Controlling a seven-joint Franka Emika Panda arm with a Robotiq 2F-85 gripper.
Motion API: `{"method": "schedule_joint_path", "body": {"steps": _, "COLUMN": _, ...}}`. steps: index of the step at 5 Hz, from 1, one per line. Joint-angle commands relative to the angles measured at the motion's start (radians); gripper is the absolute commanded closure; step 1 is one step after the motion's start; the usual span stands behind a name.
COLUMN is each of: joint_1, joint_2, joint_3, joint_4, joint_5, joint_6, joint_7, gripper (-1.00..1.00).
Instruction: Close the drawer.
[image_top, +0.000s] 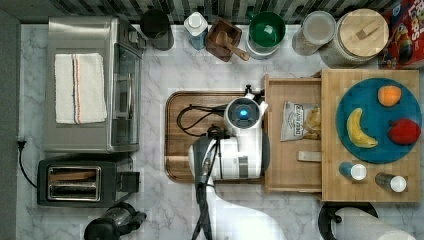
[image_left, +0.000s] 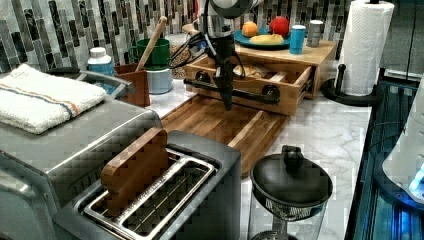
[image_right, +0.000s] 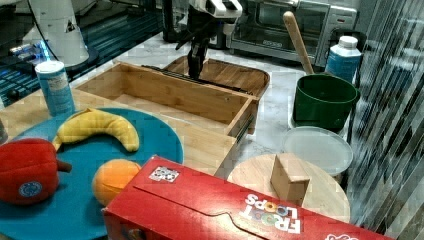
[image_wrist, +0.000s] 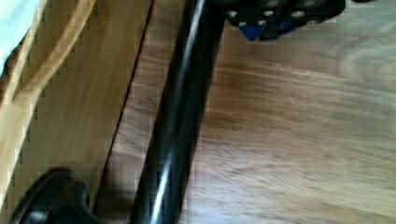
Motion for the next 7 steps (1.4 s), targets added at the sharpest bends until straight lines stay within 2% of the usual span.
{"method": "schedule_joint_path", "body": {"steps": 1, "joint_1": -0.216, "joint_2": -0.034, "joint_3": -0.162, "joint_4": 0.105, "joint_5": -0.035, "joint_6": 0.125, "joint_7": -0.144, "gripper": 1.0}}
{"method": "schedule_joint_path", "body": {"steps": 2, "joint_1": -0.254, "joint_2": -0.015, "joint_3": -0.204, "joint_4": 0.125, "joint_5": -0.072, "joint_6": 0.194, "joint_7": -0.197, "gripper": 1.0}}
{"method": "schedule_joint_path", "body": {"steps": 3, "joint_1": -0.303, "joint_2": 0.018, "joint_3": -0.203, "joint_4": 0.196, "joint_5": -0.057, "joint_6": 0.153, "joint_7": -0.285, "gripper": 1.0}}
{"method": "schedule_joint_path", "body": {"steps": 4, "joint_1": -0.319, "joint_2": 0.03, "joint_3": -0.212, "joint_4": 0.244, "joint_5": -0.054, "joint_6": 0.101, "joint_7": -0.321, "gripper": 1.0}}
{"method": "schedule_joint_path", "body": {"steps": 5, "joint_1": -0.426, "joint_2": 0.023, "joint_3": -0.097, "joint_4": 0.249, "joint_5": -0.11, "joint_6": 0.071, "joint_7": -0.254, "gripper": 1.0}}
{"method": "schedule_joint_path", "body": {"steps": 6, "joint_1": -0.365, "joint_2": 0.023, "joint_3": -0.16, "joint_4": 0.248, "joint_5": -0.086, "joint_6": 0.075, "joint_7": -0.27, "gripper": 1.0}}
{"method": "schedule_joint_path", "body": {"steps": 7, "joint_1": -0.371, "joint_2": 0.023, "joint_3": -0.153, "joint_4": 0.248, "joint_5": -0.088, "joint_6": 0.074, "joint_7": -0.268, "gripper": 1.0}}
